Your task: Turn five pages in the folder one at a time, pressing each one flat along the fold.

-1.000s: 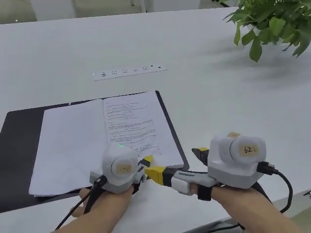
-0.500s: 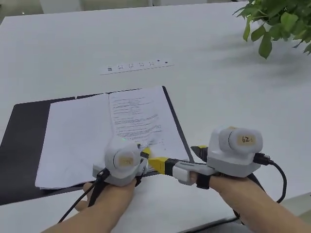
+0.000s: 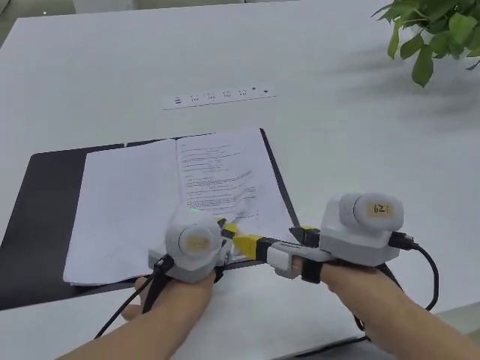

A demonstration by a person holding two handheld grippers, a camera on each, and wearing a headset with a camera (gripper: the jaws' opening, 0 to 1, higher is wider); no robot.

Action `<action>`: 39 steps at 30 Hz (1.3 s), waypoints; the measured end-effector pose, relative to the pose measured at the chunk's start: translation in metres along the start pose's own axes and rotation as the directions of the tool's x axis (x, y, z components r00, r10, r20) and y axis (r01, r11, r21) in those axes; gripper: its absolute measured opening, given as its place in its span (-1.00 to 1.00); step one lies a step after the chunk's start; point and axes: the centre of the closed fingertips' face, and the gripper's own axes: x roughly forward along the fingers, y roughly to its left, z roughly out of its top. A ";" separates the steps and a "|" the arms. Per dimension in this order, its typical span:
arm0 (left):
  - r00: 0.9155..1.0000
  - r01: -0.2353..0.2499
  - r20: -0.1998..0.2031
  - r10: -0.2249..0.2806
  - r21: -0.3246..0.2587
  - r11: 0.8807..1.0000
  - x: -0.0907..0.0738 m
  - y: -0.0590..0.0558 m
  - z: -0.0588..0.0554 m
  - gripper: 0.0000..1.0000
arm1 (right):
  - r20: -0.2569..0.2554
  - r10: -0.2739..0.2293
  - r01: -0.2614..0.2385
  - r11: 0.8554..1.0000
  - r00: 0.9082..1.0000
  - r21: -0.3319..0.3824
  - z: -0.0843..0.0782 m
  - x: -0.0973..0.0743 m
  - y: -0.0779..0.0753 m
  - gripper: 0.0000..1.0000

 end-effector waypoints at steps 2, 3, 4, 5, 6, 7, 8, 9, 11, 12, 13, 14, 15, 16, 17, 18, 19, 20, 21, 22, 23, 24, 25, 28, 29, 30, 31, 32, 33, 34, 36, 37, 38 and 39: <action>1.000 0.002 0.001 -0.002 0.000 1.000 0.000 0.000 0.000 -0.86 | 0.017 -0.007 0.007 0.999 1.000 -0.032 0.003 -0.002 0.003 0.27; 1.000 0.002 0.002 -0.002 -0.002 1.000 0.000 0.000 0.000 -0.86 | 0.006 -0.013 0.013 0.997 1.000 -0.082 0.003 -0.003 0.003 0.21; 1.000 0.001 0.004 -0.001 -0.002 1.000 0.000 0.000 0.000 -0.86 | 0.007 -0.012 0.013 0.991 1.000 -0.135 0.003 -0.002 0.004 0.18; 1.000 0.001 0.004 -0.001 -0.003 1.000 0.000 0.000 0.000 -0.86 | 0.003 -0.013 0.013 0.979 1.000 -0.202 0.002 -0.002 0.007 0.14; 1.000 0.001 0.006 -0.001 -0.006 1.000 0.000 0.000 0.000 -0.86 | -0.009 -0.019 0.016 0.972 1.000 -0.235 0.000 -0.001 0.007 0.07; 1.000 0.001 0.006 -0.001 -0.006 1.000 0.000 0.000 0.001 -0.86 | -0.020 -0.018 0.012 0.967 1.000 -0.253 -0.002 0.001 0.007 0.03; 1.000 0.001 0.007 0.000 -0.006 1.000 0.000 0.000 0.001 -0.86 | -0.011 -0.015 0.012 0.971 1.000 -0.237 -0.002 0.002 0.009 -0.01; 1.000 0.001 0.007 -0.001 -0.007 1.000 0.000 0.000 0.001 -0.86 | -0.016 -0.022 0.018 0.973 1.000 -0.229 -0.003 0.004 0.006 -0.05; 1.000 0.002 0.005 -0.002 -0.006 1.000 0.000 0.000 0.001 -0.86 | -0.020 -0.044 0.040 0.982 0.999 -0.185 -0.004 0.003 0.003 -0.14; 1.000 0.003 0.004 -0.003 -0.006 1.000 -0.001 0.000 0.001 -0.86 | -0.006 -0.057 0.056 0.986 0.998 -0.157 -0.002 0.002 0.002 -0.17; 1.000 0.003 0.004 -0.003 -0.006 1.000 -0.001 0.000 0.001 -0.86 | 0.010 -0.065 0.065 0.992 0.998 -0.110 -0.001 0.000 0.000 -0.19; 1.000 0.004 0.004 -0.004 -0.006 1.000 -0.001 0.000 0.001 -0.86 | 0.014 -0.085 0.085 0.994 0.996 -0.068 0.000 -0.001 -0.003 -0.19; 1.000 0.004 0.004 -0.004 -0.007 1.000 -0.001 0.000 0.001 -0.86 | 0.044 -0.092 0.093 0.995 0.995 -0.045 0.004 -0.002 -0.007 -0.19; 1.000 0.004 0.004 -0.004 -0.008 1.000 -0.001 0.000 0.001 -0.86 | 0.043 -0.108 0.110 0.993 0.993 -0.037 0.004 -0.003 -0.011 -0.19; 1.000 0.004 0.005 -0.004 -0.007 1.000 -0.001 0.000 0.001 -0.86 | 0.035 -0.122 0.123 0.992 0.992 -0.039 0.002 -0.003 -0.015 -0.19; 1.000 0.004 0.005 -0.004 -0.008 1.000 -0.001 0.000 0.001 -0.86 | 0.029 -0.128 0.128 0.992 0.991 -0.020 0.001 -0.003 -0.018 -0.19; 1.000 0.005 0.005 -0.005 -0.007 1.000 -0.001 -0.001 0.001 -0.86 | 0.021 -0.129 0.129 0.992 0.991 0.007 0.000 -0.002 -0.020 -0.18; 1.000 0.005 0.006 -0.005 -0.006 1.000 -0.001 -0.001 0.001 -0.86 | 0.016 -0.133 0.132 0.991 0.991 0.027 -0.001 -0.002 -0.021 -0.17; 1.000 0.005 0.006 -0.005 -0.008 1.000 -0.001 0.000 0.001 -0.86 | 0.005 -0.142 0.142 0.989 0.990 0.047 -0.003 -0.001 -0.024 -0.15; 1.000 0.005 0.006 -0.005 -0.006 1.000 -0.001 -0.001 0.001 -0.86 | 0.002 -0.144 0.144 0.988 0.990 0.049 -0.004 -0.001 -0.026 -0.14; 1.000 0.005 0.007 -0.005 -0.005 1.000 -0.001 -0.001 0.001 -0.86 | -0.001 -0.152 0.152 0.987 0.988 0.057 -0.005 -0.001 -0.027 -0.14; 1.000 0.005 0.007 -0.005 -0.009 1.000 -0.001 -0.001 0.001 -0.86 | -0.003 -0.156 0.156 0.986 0.988 0.056 -0.006 -0.001 -0.028 -0.14; 1.000 0.006 0.007 -0.006 -0.008 1.000 -0.001 -0.001 0.001 -0.86 | -0.011 -0.148 0.149 0.986 0.989 0.069 -0.008 0.000 -0.028 -0.15; 1.000 0.007 0.007 -0.007 -0.009 1.000 -0.001 -0.001 0.001 -0.86 | -0.021 -0.148 0.149 0.984 0.989 0.100 -0.011 0.001 -0.028 -0.17; 1.000 0.008 0.008 -0.008 -0.011 1.000 -0.001 -0.001 0.001 -0.86 | -0.027 -0.149 0.151 0.983 0.988 0.102 -0.013 0.002 -0.028 -0.19; 1.000 0.008 0.008 -0.008 -0.012 1.000 -0.001 -0.001 0.000 -0.86 | -0.024 -0.142 0.144 0.983 0.990 0.118 -0.013 0.003 -0.028 -0.21; 1.000 0.008 0.008 -0.008 -0.010 1.000 -0.001 -0.001 0.000 -0.86 | -0.024 -0.148 0.149 0.981 0.989 0.123 -0.013 0.003 -0.029 -0.22; 1.000 0.009 0.008 -0.008 -0.012 1.000 -0.001 -0.001 0.000 -0.86 | -0.029 -0.153 0.155 0.978 0.988 0.138 -0.014 0.004 -0.031 -0.26; 1.000 0.009 0.009 -0.009 -0.013 1.000 -0.001 0.000 0.000 -0.86 | -0.027 -0.152 0.154 0.977 0.988 0.150 -0.014 0.005 -0.032 -0.32; 1.000 0.010 0.009 -0.009 -0.012 1.000 -0.001 -0.001 0.000 -0.85 | -0.028 -0.160 0.162 0.973 0.987 0.166 -0.014 0.005 -0.034 -0.37; 1.000 0.010 0.009 -0.010 -0.015 1.000 -0.001 -0.001 0.000 -0.85 | -0.032 -0.173 0.175 0.967 0.984 0.186 -0.015 0.006 -0.037 -0.47; 1.000 0.011 0.009 -0.011 -0.016 1.000 -0.001 -0.001 0.000 -0.85 | -0.031 -0.180 0.183 0.963 0.983 0.196 -0.014 0.006 -0.039 -0.52; 1.000 0.011 0.009 -0.011 -0.015 1.000 -0.001 -0.001 0.000 -0.85 | -0.034 -0.188 0.191 0.960 0.982 0.203 -0.015 0.006 -0.041 -0.59; 1.000 0.011 0.009 -0.011 -0.017 1.000 -0.001 0.000 0.000 -0.85 | -0.038 -0.195 0.198 0.958 0.980 0.206 -0.016 0.006 -0.042 -0.66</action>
